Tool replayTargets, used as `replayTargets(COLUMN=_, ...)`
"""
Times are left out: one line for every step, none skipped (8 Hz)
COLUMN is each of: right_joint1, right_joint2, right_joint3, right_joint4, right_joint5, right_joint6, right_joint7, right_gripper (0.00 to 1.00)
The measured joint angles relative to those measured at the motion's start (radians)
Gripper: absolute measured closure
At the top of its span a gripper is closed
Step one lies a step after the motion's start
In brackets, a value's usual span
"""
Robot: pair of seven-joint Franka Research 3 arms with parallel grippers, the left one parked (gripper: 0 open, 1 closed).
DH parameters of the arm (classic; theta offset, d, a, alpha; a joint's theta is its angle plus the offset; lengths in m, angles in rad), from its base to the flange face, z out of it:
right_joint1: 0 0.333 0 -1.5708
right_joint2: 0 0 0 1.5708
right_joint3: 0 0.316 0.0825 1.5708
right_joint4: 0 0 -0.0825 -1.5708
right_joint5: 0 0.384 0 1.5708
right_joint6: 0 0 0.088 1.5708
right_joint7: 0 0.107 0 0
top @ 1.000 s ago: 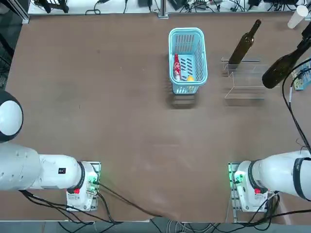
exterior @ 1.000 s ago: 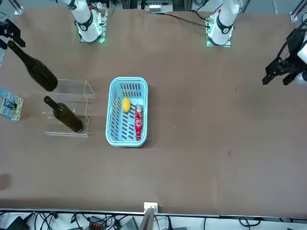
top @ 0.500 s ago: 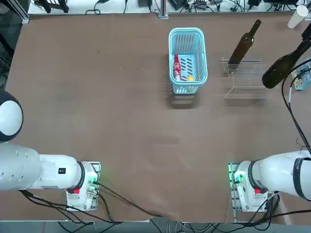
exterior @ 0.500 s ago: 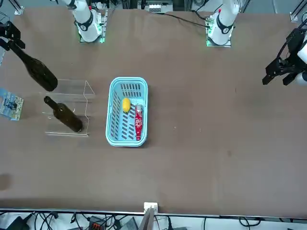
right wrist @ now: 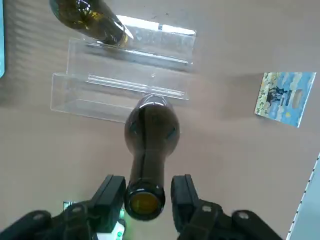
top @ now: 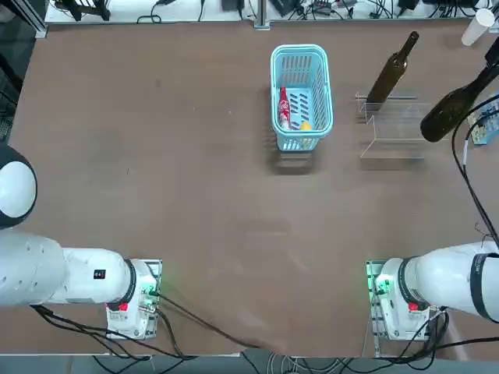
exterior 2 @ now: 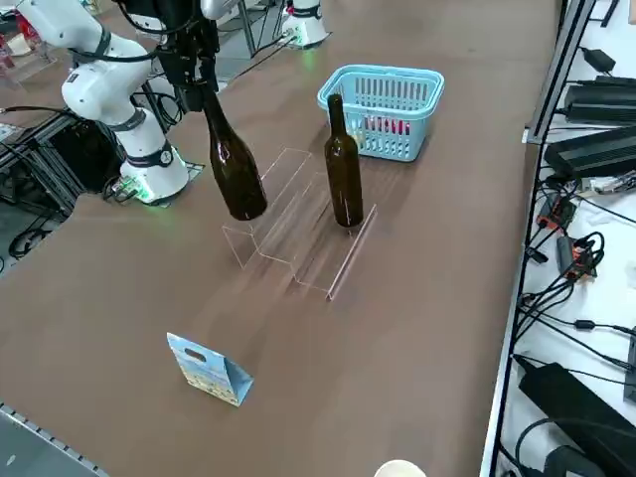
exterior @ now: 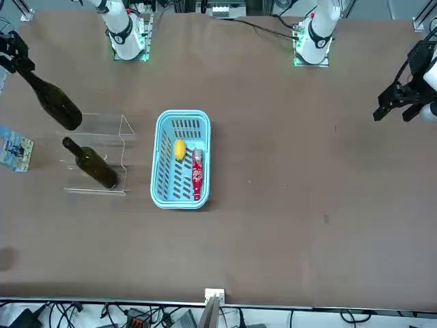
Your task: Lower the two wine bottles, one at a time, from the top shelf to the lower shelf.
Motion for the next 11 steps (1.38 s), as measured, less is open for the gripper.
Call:
replayTargets(right_joint1=0.000, right_joint2=0.000, right_joint3=0.000, right_joint4=0.000, right_joint5=0.000, right_joint6=0.000, right_joint7=0.000, right_gripper=0.51)
replayTargets(right_joint1=0.000, right_joint2=-0.001, right_joint3=0.000, right_joint4=0.000, right_joint5=0.000, right_joint6=0.000, right_joint7=0.000, right_gripper=0.59)
replayTargets(right_joint1=0.000, right_joint2=-0.002, right_joint3=0.000, right_joint4=-0.002, right_joint5=0.000, right_joint6=0.000, right_joint7=0.000, right_gripper=0.61)
replayTargets(right_joint1=0.000, right_joint2=-0.002, right_joint3=0.000, right_joint4=-0.002, right_joint5=0.000, right_joint6=0.001, right_joint7=0.000, right_gripper=0.61)
replayTargets(right_joint1=0.000, right_joint2=-0.002, right_joint3=0.000, right_joint4=-0.002, right_joint5=0.000, right_joint6=0.001, right_joint7=0.000, right_gripper=0.61)
replayTargets(right_joint1=0.000, right_joint2=-0.002, right_joint3=0.000, right_joint4=-0.002, right_joint5=0.000, right_joint6=0.004, right_joint7=-0.002, right_gripper=0.61)
replayTargets(right_joint1=0.001, right_joint2=-0.001, right_joint3=0.002, right_joint4=0.001, right_joint5=0.000, right_joint6=0.009, right_joint7=-0.011, right_gripper=0.61)
replayTargets(right_joint1=0.002, right_joint2=0.008, right_joint3=0.004, right_joint4=0.014, right_joint5=-0.001, right_joint6=0.015, right_joint7=-0.038, right_gripper=0.61)
replayTargets(right_joint1=0.003, right_joint2=0.031, right_joint3=0.004, right_joint4=0.047, right_joint5=-0.001, right_joint6=0.018, right_joint7=-0.080, right_gripper=0.61)
replayTargets(right_joint1=0.003, right_joint2=0.070, right_joint3=0.004, right_joint4=0.097, right_joint5=-0.001, right_joint6=0.021, right_joint7=-0.129, right_gripper=0.61)
replayTargets(right_joint1=0.004, right_joint2=0.124, right_joint3=0.004, right_joint4=0.159, right_joint5=0.003, right_joint6=0.025, right_joint7=-0.174, right_gripper=0.61)
